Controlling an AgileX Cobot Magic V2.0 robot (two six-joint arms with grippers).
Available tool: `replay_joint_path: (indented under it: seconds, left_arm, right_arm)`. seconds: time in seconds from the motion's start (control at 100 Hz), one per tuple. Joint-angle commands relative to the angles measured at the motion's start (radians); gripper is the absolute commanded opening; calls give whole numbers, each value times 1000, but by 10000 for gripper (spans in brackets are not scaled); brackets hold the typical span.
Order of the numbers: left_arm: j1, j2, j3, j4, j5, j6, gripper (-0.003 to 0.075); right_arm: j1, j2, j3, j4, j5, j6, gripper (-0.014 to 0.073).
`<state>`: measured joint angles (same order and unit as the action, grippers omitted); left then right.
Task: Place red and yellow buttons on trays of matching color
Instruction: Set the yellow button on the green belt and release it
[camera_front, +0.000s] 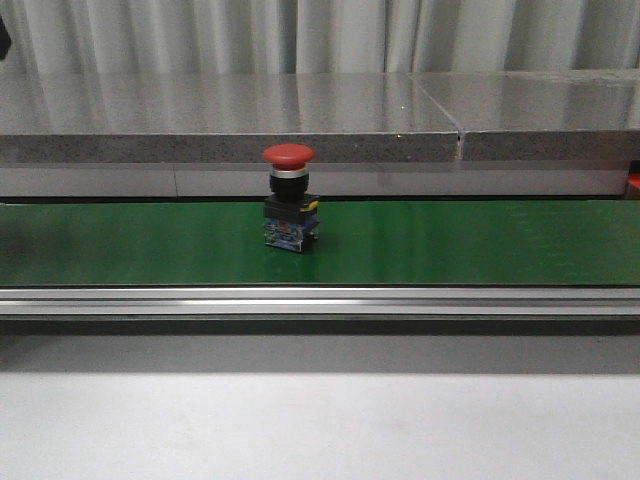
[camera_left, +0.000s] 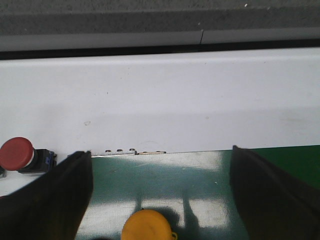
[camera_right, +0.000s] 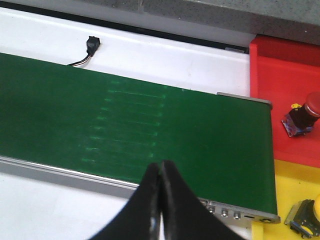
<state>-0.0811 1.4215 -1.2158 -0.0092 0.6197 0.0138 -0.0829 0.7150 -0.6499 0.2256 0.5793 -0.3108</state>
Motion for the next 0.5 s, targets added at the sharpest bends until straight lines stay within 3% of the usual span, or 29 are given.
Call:
replay_joint_path:
  seconds: [0.0, 0.49]
  left_arm:
    - [-11, -101, 7, -11, -76, -1, 555]
    - [-11, -565, 431, -70, -200, -3, 554]
  right_arm:
    - [0, -5, -25, 11, -62, -9, -68]
    - [0, -5, -25, 11, -62, -9, -68]
